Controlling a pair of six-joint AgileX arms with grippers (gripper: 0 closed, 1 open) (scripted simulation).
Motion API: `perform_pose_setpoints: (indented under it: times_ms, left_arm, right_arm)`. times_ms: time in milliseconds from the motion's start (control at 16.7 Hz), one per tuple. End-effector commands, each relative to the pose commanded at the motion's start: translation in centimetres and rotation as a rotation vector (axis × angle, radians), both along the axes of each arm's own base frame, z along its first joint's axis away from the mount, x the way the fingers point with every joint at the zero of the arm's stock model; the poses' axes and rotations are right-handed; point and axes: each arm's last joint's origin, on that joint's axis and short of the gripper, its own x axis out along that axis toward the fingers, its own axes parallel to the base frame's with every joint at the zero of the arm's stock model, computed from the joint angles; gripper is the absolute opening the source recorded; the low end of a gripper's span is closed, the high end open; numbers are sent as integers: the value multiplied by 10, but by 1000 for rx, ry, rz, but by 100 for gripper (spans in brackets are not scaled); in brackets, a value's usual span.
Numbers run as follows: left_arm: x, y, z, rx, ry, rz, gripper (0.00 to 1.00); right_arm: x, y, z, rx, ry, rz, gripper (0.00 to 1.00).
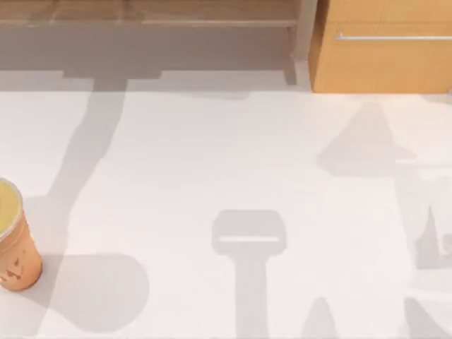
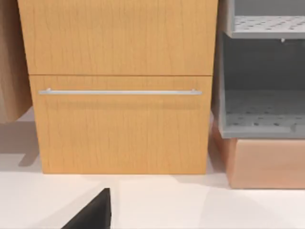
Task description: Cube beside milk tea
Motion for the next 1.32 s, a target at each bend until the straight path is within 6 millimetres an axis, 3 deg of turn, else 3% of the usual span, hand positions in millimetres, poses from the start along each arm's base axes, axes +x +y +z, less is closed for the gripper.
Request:
perform_pose_setpoints:
  times_ms: [180, 600, 1080, 1320]
  left_arm:
    - [23, -8, 0, -5, -3, 14, 100]
    - [29, -7, -1, -5, -2, 17, 100]
    - [84, -10, 0, -6, -6, 16, 100]
    - [86, -10, 0, -6, -5, 16, 100]
  right_arm:
    - [0, 0, 0, 0, 0, 0, 100]
    - [0, 0, 0, 0, 0, 0, 100]
    - [0, 0, 0, 0, 0, 0, 100]
    - [0, 0, 0, 0, 0, 0, 100]
